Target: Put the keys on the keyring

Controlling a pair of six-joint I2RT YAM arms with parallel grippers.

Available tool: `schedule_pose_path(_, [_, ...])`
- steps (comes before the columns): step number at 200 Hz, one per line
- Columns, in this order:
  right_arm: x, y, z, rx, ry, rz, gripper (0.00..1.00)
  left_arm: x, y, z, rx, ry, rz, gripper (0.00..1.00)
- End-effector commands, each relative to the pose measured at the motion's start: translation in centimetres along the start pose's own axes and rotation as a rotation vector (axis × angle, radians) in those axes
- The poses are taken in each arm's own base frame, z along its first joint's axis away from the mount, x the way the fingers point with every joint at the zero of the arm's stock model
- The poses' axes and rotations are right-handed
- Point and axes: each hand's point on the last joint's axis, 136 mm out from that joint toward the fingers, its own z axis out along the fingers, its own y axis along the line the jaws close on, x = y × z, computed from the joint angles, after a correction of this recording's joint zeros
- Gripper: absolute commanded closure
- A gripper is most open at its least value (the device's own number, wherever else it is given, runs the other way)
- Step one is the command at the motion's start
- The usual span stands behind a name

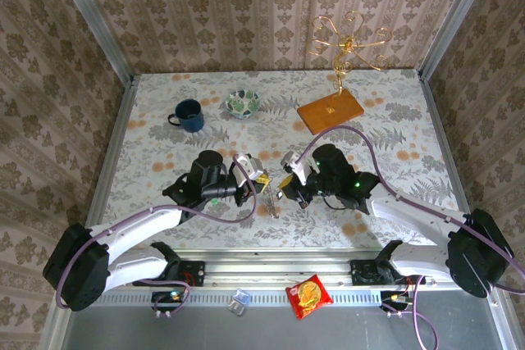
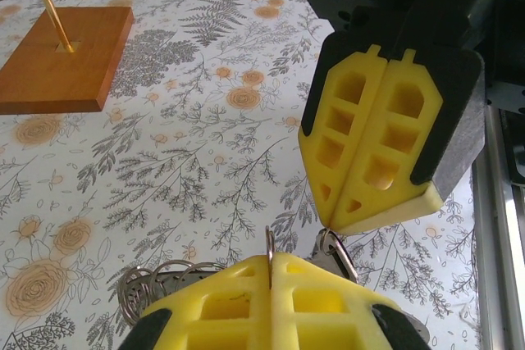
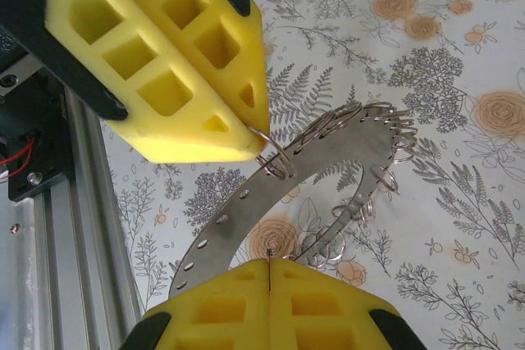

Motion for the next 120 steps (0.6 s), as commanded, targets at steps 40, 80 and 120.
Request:
schedule_pose_path(40, [-2.0, 0.3, 0.1, -0.043, -0.057, -0.003, 1.00, -1.0, -0.3, -0.1, 0.010, -0.038, -0.001, 1.00])
schedule_pose_path(80, [-3.2, 0.3, 0.0, -0.045, -0.092, -0.009, 1.00, -0.9, -0.4, -0.1, 0.013, -0.034, -0.004, 1.00])
schedule_pose_path(120, [-4.3, -0.4, 0.0, -0.006, -0.123, -0.010, 1.00, -1.0, -0.4, -0.1, 0.017, -0.036, 0.000, 1.00])
